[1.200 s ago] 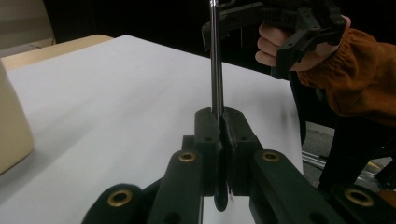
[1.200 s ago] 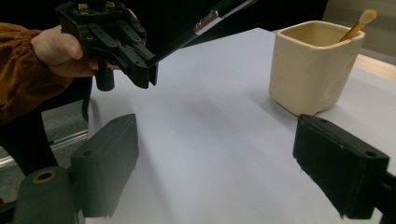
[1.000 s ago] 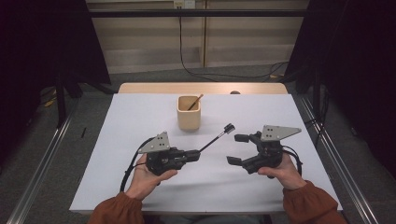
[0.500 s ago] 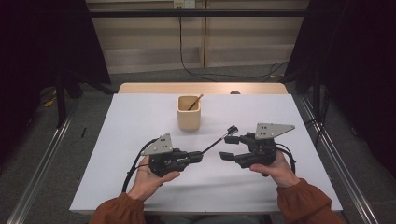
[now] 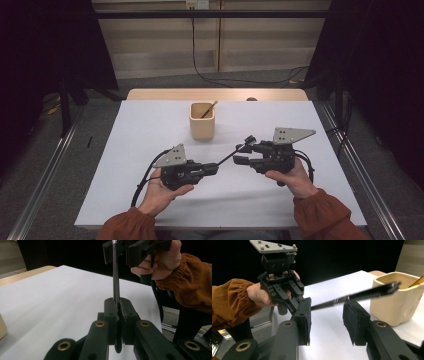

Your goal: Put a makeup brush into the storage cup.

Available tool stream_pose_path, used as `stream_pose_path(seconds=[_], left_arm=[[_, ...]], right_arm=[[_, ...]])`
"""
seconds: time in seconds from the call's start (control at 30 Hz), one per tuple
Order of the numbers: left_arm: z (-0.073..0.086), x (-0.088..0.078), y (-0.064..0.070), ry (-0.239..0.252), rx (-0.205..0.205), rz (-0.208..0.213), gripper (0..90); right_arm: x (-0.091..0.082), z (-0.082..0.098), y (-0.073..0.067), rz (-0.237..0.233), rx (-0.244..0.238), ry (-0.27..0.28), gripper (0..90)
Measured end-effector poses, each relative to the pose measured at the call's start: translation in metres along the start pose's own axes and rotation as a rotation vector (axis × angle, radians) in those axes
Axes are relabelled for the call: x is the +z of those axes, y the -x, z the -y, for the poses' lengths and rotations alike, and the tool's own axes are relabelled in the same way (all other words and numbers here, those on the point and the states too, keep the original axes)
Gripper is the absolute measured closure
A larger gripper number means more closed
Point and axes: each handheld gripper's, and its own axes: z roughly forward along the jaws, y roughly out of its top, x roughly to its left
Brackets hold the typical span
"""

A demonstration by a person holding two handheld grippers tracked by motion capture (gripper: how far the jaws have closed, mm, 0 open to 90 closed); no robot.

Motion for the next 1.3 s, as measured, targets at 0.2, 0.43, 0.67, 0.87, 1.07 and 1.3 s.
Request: stream_pose_path(seconds=[0.2, 0.43, 0.67, 0.87, 1.07, 1.3], left_arm=[[0.0036, 0.0036, 0.0002, -0.002, 0.0, 0.0, 85.6], [0.0055, 0.007, 0.0014, -0.014, 0.006, 0.001, 85.5], [0.0066, 0.0091, -0.0002, -0.023, 0.012, 0.001, 85.5], [0.0077, 0.0107, 0.0, -0.031, 0.021, -0.001, 85.4], [0.0081, 0.0109, -0.0003, -0.026, 0.024, -0.007, 83.9], [0.0106, 0.0087, -0.0033, -0.02, 0.012, -0.03, 77.7]], right_arm=[[0.0011, 0.0008, 0.0023, -0.014, 0.023, 0.006, 66.1], [-0.0001, 0.0013, 0.0045, -0.019, 0.036, 0.021, 74.9], [-0.0004, 0.0018, 0.0082, -0.053, 0.073, 0.038, 79.6], [0.0014, 0.0014, 0.0088, -0.082, 0.088, 0.045, 81.8], [0.0004, 0.0, 0.0059, -0.113, 0.091, 0.06, 84.5], [0.0007, -0.0004, 0.0055, -0.122, 0.092, 0.052, 85.7]])
